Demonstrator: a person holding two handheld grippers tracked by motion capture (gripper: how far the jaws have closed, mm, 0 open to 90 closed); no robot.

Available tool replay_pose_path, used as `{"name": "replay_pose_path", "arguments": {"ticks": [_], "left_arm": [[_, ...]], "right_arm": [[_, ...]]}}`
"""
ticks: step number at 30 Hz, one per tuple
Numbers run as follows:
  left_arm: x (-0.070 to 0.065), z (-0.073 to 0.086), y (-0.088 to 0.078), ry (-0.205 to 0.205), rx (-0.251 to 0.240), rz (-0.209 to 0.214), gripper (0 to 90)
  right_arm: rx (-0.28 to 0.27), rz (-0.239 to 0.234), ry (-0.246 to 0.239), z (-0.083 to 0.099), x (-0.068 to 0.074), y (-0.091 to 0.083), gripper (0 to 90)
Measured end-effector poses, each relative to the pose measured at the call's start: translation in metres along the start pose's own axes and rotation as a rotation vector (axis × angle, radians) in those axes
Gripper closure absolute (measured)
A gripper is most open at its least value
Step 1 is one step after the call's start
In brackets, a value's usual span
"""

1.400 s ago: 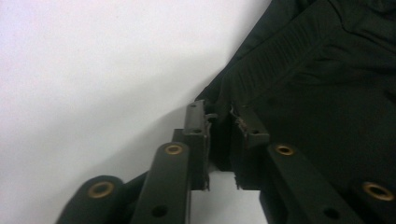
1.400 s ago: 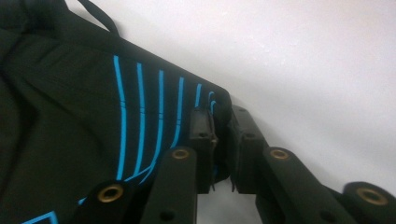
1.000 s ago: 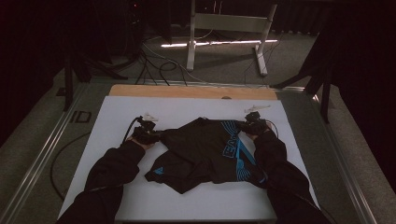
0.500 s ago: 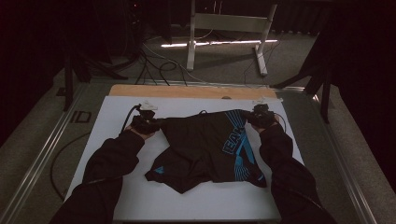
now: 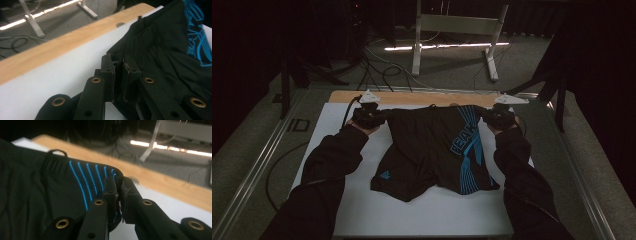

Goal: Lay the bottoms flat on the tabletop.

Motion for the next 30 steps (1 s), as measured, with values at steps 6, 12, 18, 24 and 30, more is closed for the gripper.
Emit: {"name": "replay_pose_path", "arguments": {"ticks": [6, 12, 18, 24, 30], "left_arm": [[-0.007, -0.014, -0.007, 0.030, -0.086, -0.010, 82.0], [-0.003, -0.018, 0.001, 0.029, -0.098, -0.092, 81.7], [0.013, -0.011, 0.036, -0.057, 0.031, -0.087, 81.0], [0.014, -0.007, 0.061, -0.065, 0.097, -0.096, 80.4], [0.012, -0.004, 0.069, -0.077, 0.154, -0.088, 41.2]], "right_arm": [[-0.062, 0.037, -0.001, -0.011, 0.002, -0.011, 83.6], [-0.089, 0.047, 0.043, -0.014, 0.002, -0.011, 83.6], [0.035, 0.072, 0.102, -0.009, -0.007, 0.018, 83.5], [0.094, 0.102, 0.143, 0.001, -0.011, 0.045, 83.5], [0.134, 0.068, 0.185, 0.006, -0.012, 0.056, 63.6]]}}
Point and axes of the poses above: each handheld gripper's, and its own axes: y roughly forward along the jaws, z roughly out of its underside, x roughly to its left, the point moved 2 cm from there along y, roughly forward along the jaws, and after that the axes turned 12 degrees about x, right-handed, at the moved point
